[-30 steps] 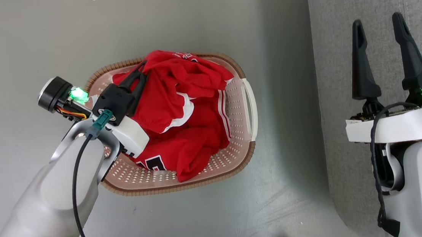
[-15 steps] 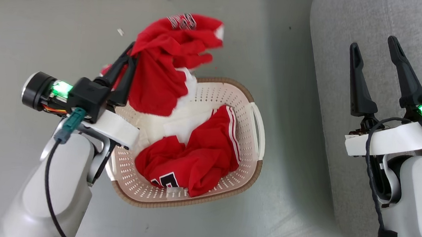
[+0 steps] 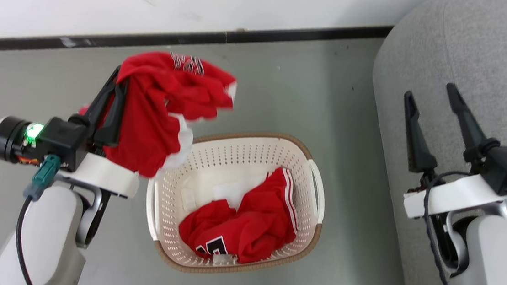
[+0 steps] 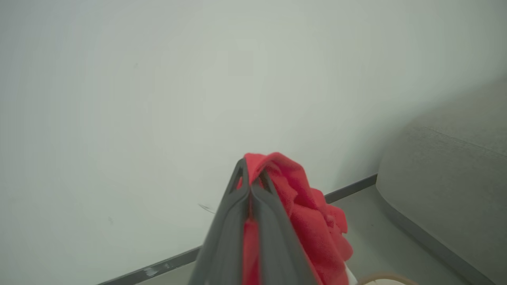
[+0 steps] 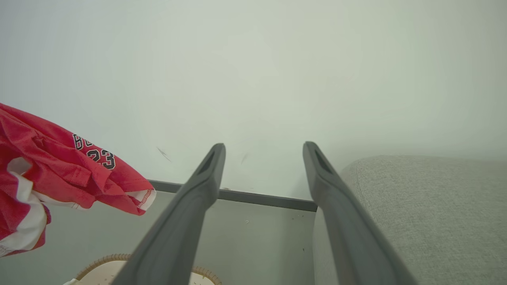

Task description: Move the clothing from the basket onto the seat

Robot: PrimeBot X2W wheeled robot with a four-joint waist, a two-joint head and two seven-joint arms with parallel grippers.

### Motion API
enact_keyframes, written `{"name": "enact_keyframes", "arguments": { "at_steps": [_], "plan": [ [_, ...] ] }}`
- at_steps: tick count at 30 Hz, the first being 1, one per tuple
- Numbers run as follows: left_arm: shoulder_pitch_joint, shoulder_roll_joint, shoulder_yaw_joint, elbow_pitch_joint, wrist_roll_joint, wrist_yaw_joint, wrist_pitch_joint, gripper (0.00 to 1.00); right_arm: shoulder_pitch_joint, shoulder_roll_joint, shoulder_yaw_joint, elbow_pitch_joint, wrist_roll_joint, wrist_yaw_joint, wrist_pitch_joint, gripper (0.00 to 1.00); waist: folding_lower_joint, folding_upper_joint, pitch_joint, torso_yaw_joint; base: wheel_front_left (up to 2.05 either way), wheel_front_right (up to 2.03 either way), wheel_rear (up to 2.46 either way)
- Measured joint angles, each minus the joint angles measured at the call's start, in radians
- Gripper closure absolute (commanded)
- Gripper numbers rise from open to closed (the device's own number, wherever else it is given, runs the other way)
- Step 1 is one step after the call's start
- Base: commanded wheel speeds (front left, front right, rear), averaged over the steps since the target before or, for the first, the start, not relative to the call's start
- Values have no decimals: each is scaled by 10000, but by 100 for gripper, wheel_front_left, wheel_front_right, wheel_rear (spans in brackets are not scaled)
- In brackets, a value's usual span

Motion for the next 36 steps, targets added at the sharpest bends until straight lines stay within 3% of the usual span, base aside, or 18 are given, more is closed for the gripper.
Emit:
{"name": "enact_keyframes", "arguments": {
  "at_steps": [17,36],
  "plan": [
    [1241,502,-178,-581,-203,-334,52,100,1248,-40,1310,663,-441,2,0,0,0,0,-2045,501,0,0,0],
    [1643,546,-1034,-1977,-240,-809,993,100,1433,-1020,4934,1340,-679,2,0,0,0,0,-3821,1013,0,0,0]
  ]
}}
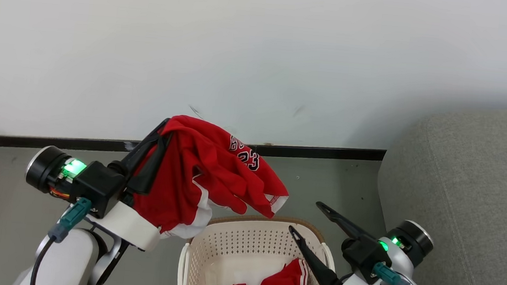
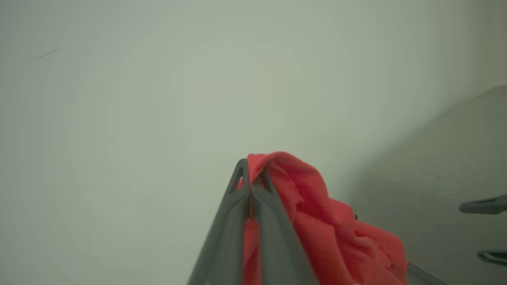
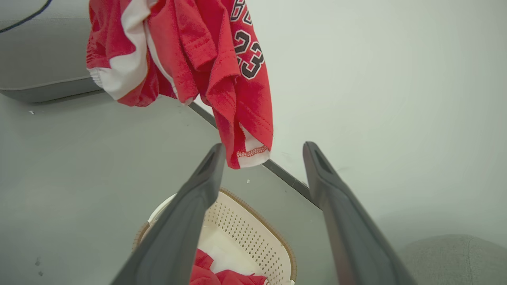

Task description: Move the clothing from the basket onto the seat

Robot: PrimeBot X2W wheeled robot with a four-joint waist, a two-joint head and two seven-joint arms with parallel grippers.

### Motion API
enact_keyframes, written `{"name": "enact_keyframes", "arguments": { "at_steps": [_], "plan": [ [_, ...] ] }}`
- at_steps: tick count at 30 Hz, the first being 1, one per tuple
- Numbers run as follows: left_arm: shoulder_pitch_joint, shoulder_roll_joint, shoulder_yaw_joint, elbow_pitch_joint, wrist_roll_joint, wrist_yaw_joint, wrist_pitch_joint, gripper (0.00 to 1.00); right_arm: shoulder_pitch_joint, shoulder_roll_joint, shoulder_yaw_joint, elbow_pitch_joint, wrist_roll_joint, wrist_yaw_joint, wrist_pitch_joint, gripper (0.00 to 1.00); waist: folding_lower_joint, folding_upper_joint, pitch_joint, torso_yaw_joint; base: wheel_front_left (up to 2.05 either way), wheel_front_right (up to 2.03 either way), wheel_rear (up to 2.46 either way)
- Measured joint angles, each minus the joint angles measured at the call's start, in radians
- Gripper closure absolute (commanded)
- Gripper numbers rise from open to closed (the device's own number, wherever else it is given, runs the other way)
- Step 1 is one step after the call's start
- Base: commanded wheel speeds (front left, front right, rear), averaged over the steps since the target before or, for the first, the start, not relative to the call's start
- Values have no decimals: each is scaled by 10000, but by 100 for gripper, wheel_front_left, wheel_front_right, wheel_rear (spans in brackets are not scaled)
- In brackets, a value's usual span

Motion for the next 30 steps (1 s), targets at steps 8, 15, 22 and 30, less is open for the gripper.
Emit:
{"name": "enact_keyframes", "arguments": {
  "at_steps": [8,15,22,30],
  "plan": [
    [12,-107,-439,-495,-121,-121,495,100,-330,8,1043,291,408,2,0,0,0,0,-401,204,0,0,0],
    [190,-146,-639,-813,-134,-167,836,100,-707,190,1864,472,834,2,0,0,0,0,-565,359,0,0,0],
    [190,-192,-779,-1200,-136,-174,1172,100,-1185,284,2339,548,1193,2,0,0,0,0,-634,544,0,0,0],
    [191,-305,-890,-1513,-211,-174,1446,100,-1897,506,2790,562,1471,2,0,0,0,0,-607,691,0,0,0]
  ]
}}
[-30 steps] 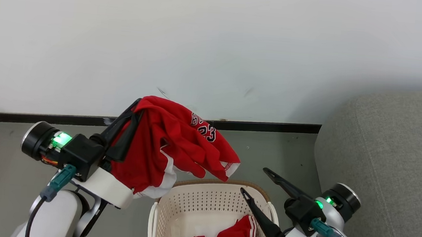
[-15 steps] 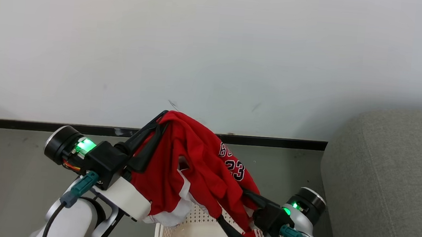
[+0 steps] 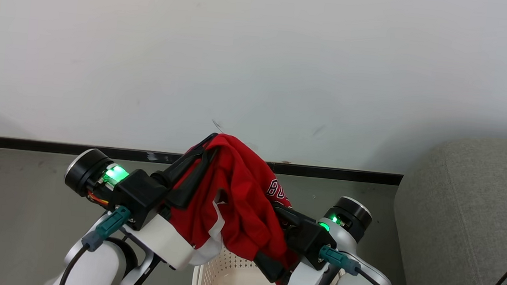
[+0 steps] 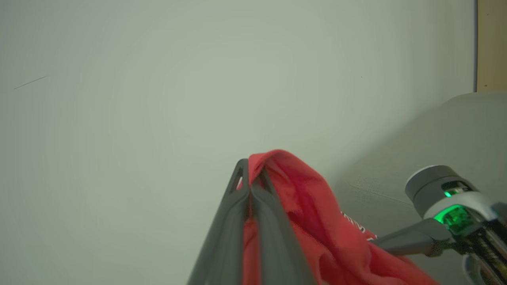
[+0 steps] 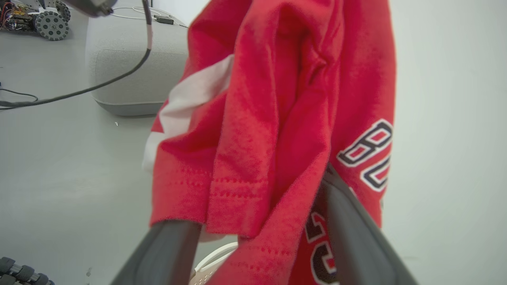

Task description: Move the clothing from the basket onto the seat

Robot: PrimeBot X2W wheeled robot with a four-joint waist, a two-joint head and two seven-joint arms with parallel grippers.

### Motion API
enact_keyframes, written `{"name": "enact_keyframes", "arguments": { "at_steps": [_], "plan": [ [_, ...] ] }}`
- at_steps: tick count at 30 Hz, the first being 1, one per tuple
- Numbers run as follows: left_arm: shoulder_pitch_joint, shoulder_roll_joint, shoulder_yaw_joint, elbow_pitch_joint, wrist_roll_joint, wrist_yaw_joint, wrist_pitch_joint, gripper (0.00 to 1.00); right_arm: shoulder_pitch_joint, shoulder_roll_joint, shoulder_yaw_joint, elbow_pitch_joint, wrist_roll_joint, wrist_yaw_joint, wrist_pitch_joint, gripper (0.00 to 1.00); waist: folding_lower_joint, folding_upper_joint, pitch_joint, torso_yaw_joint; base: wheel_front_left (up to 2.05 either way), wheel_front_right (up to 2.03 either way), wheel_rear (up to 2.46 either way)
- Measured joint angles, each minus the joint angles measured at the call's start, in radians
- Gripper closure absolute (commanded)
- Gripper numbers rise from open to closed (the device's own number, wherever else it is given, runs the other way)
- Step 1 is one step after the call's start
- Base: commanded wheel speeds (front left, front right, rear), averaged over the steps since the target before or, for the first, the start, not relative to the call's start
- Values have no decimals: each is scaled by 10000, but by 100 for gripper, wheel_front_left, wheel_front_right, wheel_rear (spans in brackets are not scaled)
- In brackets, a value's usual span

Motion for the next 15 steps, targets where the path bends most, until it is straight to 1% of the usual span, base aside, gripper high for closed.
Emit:
{"name": "enact_keyframes", "arguments": {
  "at_steps": [1,2,3,4,5,11,15],
  "plan": [
    [2,-4,-10,-29,-2,0,15,100,-56,17,8,13,44,0,0,30,0,0,9,11,0,0,0],
    [2,-8,-17,-67,0,0,54,100,-102,29,29,50,73,0,0,55,0,0,19,21,0,0,0],
    [2,-8,-27,-100,-2,0,86,100,-175,29,90,130,73,0,0,66,0,0,31,30,0,0,0],
    [4,-12,-33,-132,-2,0,90,100,-231,31,138,238,79,0,0,91,1,0,43,37,0,0,0],
    [6,-12,-33,-174,-6,0,121,100,-241,33,173,351,81,0,0,100,0,0,56,40,0,0,0],
    [230,-27,-15,-238,-104,15,251,100,-239,56,249,658,290,0,0,100,1,0,130,24,0,0,0],
    [424,-33,100,-211,-159,104,267,100,-239,94,6,650,470,0,0,100,0,0,166,-35,0,0,0]
  ]
}}
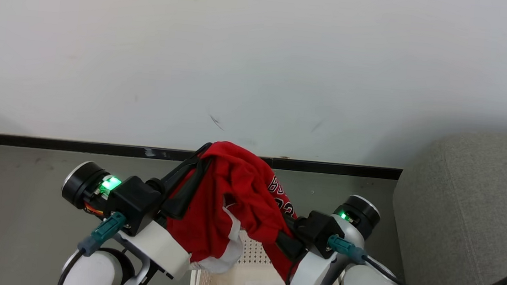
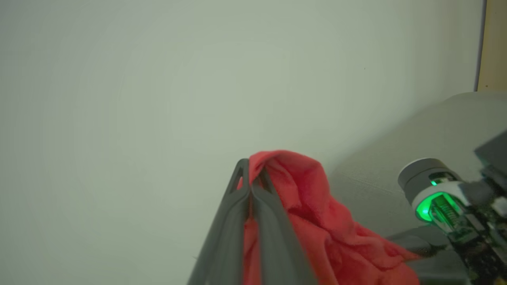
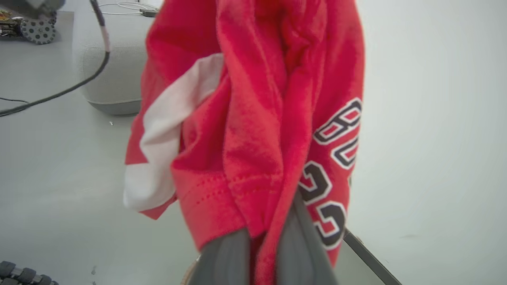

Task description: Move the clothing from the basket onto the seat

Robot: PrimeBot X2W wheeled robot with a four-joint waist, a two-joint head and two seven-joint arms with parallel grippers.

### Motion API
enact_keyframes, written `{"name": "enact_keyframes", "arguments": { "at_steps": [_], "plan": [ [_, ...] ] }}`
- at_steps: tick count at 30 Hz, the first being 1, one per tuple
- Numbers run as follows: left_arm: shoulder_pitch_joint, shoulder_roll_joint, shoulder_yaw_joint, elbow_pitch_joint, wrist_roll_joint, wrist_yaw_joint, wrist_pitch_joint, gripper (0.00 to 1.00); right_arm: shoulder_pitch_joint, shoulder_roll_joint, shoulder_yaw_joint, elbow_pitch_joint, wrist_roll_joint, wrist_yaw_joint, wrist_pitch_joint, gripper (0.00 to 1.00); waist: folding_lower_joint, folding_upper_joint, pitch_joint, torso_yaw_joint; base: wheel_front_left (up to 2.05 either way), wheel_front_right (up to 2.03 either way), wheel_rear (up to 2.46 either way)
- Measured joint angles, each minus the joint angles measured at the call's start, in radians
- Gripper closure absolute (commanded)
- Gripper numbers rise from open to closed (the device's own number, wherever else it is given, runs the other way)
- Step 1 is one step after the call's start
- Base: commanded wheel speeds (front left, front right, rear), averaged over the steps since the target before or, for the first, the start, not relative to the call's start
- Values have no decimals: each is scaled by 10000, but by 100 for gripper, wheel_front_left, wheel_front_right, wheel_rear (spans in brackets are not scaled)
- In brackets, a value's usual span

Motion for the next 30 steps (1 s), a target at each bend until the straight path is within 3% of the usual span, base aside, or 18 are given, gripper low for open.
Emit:
{"name": "enact_keyframes", "arguments": {
  "at_steps": [3,4,7,8,9,21,30],
  "plan": [
    [108,-31,86,61,-161,36,71,100,7,-4,-339,-6,73,0,0,100,0,0,12,-68,0,0,0],
    [188,-52,92,109,-240,94,71,89,11,-8,-458,-8,134,0,0,100,1,0,14,-93,0,0,0],
    [396,-71,148,291,-339,151,73,38,35,-77,-826,-40,167,0,0,100,0,0,16,-177,0,0,0],
    [437,-88,150,355,-384,186,73,8,41,-104,-991,-58,222,2,0,100,1,0,14,-210,0,0,0],
    [474,-107,167,395,-403,190,71,0,49,-146,-1160,-79,222,0,0,100,0,0,12,-243,0,0,0],
    [1004,-433,94,982,-593,322,-247,0,1000,-1126,-4266,-401,190,2,2,100,0,0,-63,-736,0,0,0],
    [1044,-692,-345,1198,-825,259,-725,0,2230,-1373,-6642,-997,-351,0,2,100,0,0,-148,-1201,0,0,0]
  ]
}}
